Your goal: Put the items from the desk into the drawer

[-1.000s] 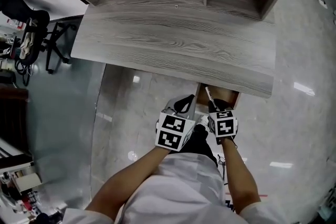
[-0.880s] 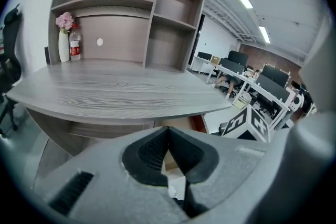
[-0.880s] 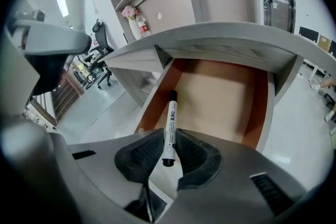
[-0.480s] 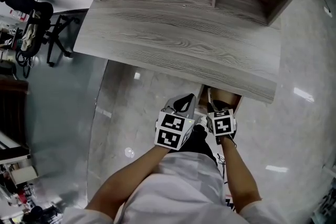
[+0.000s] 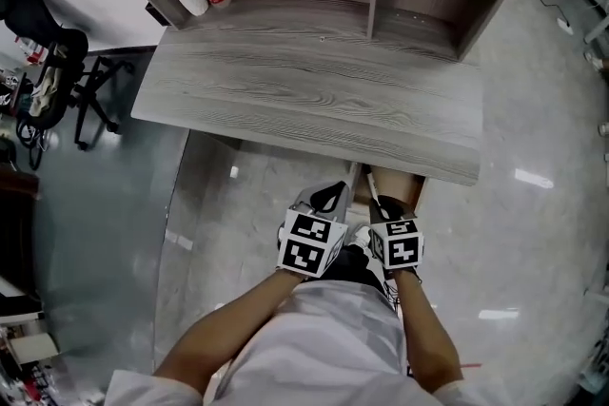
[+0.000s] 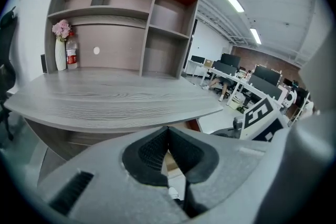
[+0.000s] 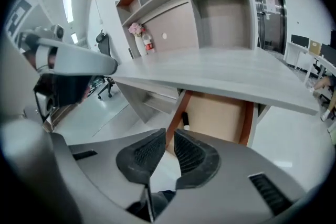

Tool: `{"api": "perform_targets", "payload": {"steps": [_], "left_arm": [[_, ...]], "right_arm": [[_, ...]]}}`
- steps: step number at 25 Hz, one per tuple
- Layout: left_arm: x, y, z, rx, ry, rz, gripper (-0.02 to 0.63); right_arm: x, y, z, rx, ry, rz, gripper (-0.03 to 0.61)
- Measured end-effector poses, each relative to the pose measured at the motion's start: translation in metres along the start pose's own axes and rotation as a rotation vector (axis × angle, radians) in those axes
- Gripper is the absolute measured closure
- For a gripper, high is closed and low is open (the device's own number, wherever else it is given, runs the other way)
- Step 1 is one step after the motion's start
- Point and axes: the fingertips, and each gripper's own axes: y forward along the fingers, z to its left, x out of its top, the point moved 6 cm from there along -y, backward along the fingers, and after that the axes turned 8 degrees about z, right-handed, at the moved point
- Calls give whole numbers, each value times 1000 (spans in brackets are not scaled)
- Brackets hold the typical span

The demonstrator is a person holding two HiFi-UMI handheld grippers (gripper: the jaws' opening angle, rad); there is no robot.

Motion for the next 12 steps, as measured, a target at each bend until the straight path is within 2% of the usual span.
{"api": "perform_targets", "payload": {"steps": [8,12], "left_arm": [[-9,-32,-10,-51,25,-24,610],[-14,-47,-12,-65,8,-34,611]], "right_arm": [[17,-59,40,-37,-2,-139,548],[28,-85,61,-51,0,-208,554]]}}
